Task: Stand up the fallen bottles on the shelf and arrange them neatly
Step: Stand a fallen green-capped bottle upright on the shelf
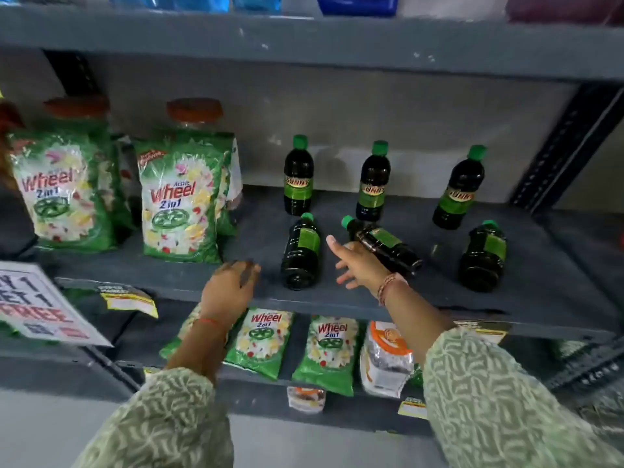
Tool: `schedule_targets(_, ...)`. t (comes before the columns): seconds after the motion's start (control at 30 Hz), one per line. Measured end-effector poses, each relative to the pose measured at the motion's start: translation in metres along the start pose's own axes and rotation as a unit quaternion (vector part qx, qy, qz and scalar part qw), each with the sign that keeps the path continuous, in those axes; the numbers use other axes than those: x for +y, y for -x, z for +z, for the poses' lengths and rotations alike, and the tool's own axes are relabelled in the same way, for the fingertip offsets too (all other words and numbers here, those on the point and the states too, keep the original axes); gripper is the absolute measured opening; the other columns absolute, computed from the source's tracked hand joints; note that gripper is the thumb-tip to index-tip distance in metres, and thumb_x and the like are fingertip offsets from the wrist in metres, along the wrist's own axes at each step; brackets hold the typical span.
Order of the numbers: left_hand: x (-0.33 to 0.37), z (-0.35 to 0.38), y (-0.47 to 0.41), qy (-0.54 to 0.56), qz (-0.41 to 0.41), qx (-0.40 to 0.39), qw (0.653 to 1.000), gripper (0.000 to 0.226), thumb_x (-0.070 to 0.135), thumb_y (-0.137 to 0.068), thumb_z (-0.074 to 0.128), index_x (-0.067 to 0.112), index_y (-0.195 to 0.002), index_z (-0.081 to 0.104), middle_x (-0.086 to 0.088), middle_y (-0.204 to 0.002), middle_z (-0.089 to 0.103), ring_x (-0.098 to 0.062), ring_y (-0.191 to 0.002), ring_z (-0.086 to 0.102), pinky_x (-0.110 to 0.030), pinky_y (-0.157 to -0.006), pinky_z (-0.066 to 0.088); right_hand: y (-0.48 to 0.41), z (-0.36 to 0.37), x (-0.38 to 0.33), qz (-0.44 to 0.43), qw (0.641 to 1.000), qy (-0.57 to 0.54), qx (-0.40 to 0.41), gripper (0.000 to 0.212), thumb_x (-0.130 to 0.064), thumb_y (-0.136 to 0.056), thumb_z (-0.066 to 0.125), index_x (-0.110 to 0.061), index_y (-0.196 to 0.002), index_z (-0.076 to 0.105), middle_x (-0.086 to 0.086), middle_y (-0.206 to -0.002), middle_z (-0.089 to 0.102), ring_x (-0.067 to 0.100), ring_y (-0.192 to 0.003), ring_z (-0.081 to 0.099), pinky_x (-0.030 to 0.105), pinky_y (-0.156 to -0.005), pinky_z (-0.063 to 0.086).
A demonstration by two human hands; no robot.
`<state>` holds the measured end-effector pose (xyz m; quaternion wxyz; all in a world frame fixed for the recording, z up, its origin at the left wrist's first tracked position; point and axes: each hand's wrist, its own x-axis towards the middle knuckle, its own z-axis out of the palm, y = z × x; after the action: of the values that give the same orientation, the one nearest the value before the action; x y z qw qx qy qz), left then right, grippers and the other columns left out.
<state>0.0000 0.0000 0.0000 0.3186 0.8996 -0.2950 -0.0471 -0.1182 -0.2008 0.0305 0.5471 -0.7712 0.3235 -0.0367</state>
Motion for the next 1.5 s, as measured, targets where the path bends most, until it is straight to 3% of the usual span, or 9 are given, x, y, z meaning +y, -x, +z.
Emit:
schedule_targets(0.1,-0.022,0.008,-0.016,-0.037,0.030,-0.046,0.998,0.042,0.031,-0.092,0.046,0.010,-0.128,0.050,-0.014,-0.140,0.046,-0.032,-0.129,0.042,-0.040,-0.104,0.037,-0.021,0.021,-0.012,0.062,0.998,-0.014,0.000,0.072,-0.072,-0.071,0.048,-0.012,-0.110,0.049,0.005,-0.102,0.057,0.021,-0.085,0.060,0.034,-0.076,0.051)
schedule_targets(0.23,-0.038,0.019,-0.036,-0.056,0.058,-0.083,0.993,0.050,0.034,-0.092,0.043,0.012,-0.136,0.039,-0.010,-0.150,0.034,-0.027,-0.141,0.026,-0.038,-0.116,0.025,-0.049,0.053,-0.027,0.111,0.991,-0.046,0.056,0.093,-0.075,-0.046,0.067,-0.013,-0.115,0.057,0.002,-0.110,0.062,0.022,-0.096,0.060,0.034,-0.081,0.053)
schedule_targets(0.47,-0.050,0.032,-0.046,-0.124,0.111,-0.062,0.984,0.078,0.051,-0.078,0.012,0.005,-0.136,0.038,-0.017,-0.146,0.040,-0.034,-0.137,0.033,-0.042,-0.115,0.024,-0.068,0.066,-0.027,0.089,0.986,-0.027,0.135,0.042,-0.049,-0.064,0.073,-0.014,-0.085,0.065,0.004,-0.085,0.062,0.024,-0.080,0.059,0.028,-0.068,0.044)
schedule_targets(0.6,-0.050,0.035,-0.046,-0.132,0.109,-0.058,0.983,0.077,0.049,-0.078,0.008,0.008,-0.138,0.034,-0.013,-0.149,0.036,-0.030,-0.141,0.026,-0.040,-0.117,0.019,-0.074,0.068,-0.021,-0.027,0.969,-0.008,0.246,0.064,-0.059,-0.054,0.071,-0.010,-0.093,0.058,0.007,-0.096,0.064,0.025,-0.088,0.062,0.034,-0.073,0.051)
schedule_targets(0.8,-0.040,0.037,-0.050,-0.122,0.111,-0.089,0.982,0.064,0.038,-0.084,0.019,0.010,-0.141,0.027,-0.010,-0.153,0.028,-0.026,-0.144,0.018,-0.036,-0.118,0.013,-0.069,0.064,-0.009,-0.181,0.932,0.057,0.308,0.078,-0.038,-0.060,0.081,-0.001,-0.117,0.044,0.014,-0.111,0.052,0.024,-0.104,0.054,0.028,-0.083,0.045)
schedule_targets(1.0,-0.034,0.041,-0.051,-0.145,0.110,-0.094,0.979,0.064,0.037,-0.085,0.018,0.008,-0.141,0.027,-0.012,-0.153,0.028,-0.028,-0.143,0.019,-0.039,-0.118,0.015,-0.063,0.065,0.005,-0.174,0.938,0.008,0.300,0.088,-0.034,-0.059,0.083,-0.005,-0.127,0.037,0.010,-0.121,0.048,0.012,-0.108,0.048,0.019,-0.090,0.040)
schedule_targets(1.13,-0.032,0.044,-0.051,-0.157,0.098,-0.096,0.978,0.064,0.037,-0.084,0.017,0.009,-0.141,0.026,-0.011,-0.153,0.027,-0.027,-0.144,0.019,-0.038,-0.118,0.014,-0.064,0.067,0.008,-0.162,0.933,0.027,0.320,0.105,-0.044,-0.047,0.086,-0.011,-0.132,0.034,0.009,-0.130,0.042,0.019,-0.119,0.045,0.029,-0.099,0.039)
schedule_targets(1.27,-0.032,0.044,-0.051,-0.158,0.093,-0.088,0.979,0.064,0.037,-0.084,0.018,0.009,-0.141,0.027,-0.010,-0.153,0.028,-0.026,-0.144,0.019,-0.038,-0.118,0.015,-0.062,0.070,0.011,-0.148,0.937,0.001,0.315,0.096,-0.040,-0.049,0.080,-0.017,-0.131,0.035,0.006,-0.125,0.053,0.021,-0.115,0.053,0.041,-0.095,0.049)
schedule_targets(1.5,-0.033,0.045,-0.048,-0.163,0.098,-0.071,0.979,0.067,0.041,-0.084,0.012,0.009,-0.141,0.028,-0.010,-0.152,0.030,-0.026,-0.143,0.021,-0.038,-0.118,0.016,-0.058,0.074,0.016,-0.154,0.945,-0.009,0.287,0.105,-0.038,-0.053,0.083,-0.011,-0.137,0.026,0.010,-0.133,0.042,0.022,-0.125,0.040,0.034,-0.107,0.035)
